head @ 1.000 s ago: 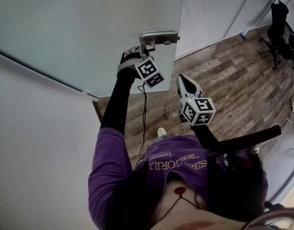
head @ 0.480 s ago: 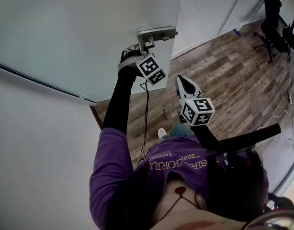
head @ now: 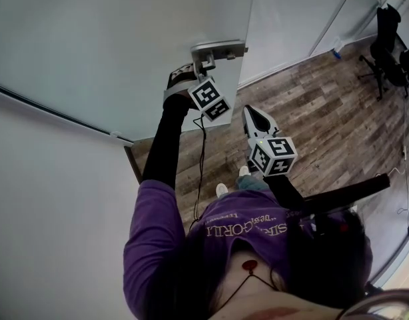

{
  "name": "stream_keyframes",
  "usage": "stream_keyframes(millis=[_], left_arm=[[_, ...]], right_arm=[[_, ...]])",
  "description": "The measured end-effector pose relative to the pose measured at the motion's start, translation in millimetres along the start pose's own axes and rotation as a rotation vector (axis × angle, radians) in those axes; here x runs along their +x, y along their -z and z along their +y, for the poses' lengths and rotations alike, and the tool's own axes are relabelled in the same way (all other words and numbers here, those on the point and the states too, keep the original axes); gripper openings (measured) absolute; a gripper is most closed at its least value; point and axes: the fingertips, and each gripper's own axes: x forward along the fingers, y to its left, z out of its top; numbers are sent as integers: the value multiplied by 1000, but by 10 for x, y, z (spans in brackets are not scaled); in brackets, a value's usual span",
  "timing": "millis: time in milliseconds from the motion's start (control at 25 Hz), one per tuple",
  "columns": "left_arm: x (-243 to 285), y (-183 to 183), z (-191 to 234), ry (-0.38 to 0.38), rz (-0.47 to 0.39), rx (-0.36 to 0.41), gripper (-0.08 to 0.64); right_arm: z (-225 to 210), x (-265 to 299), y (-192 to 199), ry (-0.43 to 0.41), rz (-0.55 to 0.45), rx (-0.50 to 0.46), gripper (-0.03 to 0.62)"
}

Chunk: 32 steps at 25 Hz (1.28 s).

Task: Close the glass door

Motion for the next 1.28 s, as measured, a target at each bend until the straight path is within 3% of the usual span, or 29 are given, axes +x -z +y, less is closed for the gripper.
stream_keyframes(millis=[440,840,1280], left_arm=[[215,12,85,-32,46,-71,112],[312,-35,209,1,80,-131,112],[533,57,334,-22,103,-124,112]], right_arm=[[-200,206,-80,-82,18,-28,-14],[-483,322,-195,-123,26,-40,-14],[-654,442,-229,-144,40,-40,-14]])
